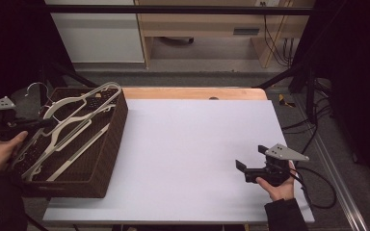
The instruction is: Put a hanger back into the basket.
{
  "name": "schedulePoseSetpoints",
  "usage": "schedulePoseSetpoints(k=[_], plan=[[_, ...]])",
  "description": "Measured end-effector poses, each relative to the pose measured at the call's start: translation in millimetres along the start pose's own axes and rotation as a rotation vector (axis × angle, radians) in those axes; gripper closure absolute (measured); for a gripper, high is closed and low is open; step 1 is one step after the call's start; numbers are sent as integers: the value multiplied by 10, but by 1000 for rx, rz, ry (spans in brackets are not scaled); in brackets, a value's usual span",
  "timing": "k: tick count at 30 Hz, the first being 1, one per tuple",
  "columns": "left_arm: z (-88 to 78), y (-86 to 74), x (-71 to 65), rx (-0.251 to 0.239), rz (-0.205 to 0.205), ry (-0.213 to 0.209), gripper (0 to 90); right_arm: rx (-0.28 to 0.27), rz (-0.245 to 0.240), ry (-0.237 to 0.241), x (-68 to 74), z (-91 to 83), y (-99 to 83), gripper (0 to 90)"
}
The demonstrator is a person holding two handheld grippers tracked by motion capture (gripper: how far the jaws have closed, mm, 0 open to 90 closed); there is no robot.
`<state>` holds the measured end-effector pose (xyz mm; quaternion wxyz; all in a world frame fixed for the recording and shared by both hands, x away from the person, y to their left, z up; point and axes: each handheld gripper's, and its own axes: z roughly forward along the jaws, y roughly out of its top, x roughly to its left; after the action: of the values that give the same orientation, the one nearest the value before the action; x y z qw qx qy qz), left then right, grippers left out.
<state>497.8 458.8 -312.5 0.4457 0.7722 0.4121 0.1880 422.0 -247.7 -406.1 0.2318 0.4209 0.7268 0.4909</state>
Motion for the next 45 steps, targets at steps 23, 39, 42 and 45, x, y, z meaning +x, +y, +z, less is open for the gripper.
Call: schedulePoseSetpoints(k=[23, 39, 42, 45], plan=[[489, -367, -14, 151, -143, -21, 854, -2, 1, 3, -1, -3, 2, 8], [329, -463, -82, 148, -188, 218, 618, 1, -1, 3, -1, 2, 1, 8], [227, -436, -179, 79, -183, 210, 581, 1, -3, 2, -1, 4, -1, 8], [146, -392, -333, 17, -145, 193, 528, 0, -3, 1, -6, 2, -4, 8]])
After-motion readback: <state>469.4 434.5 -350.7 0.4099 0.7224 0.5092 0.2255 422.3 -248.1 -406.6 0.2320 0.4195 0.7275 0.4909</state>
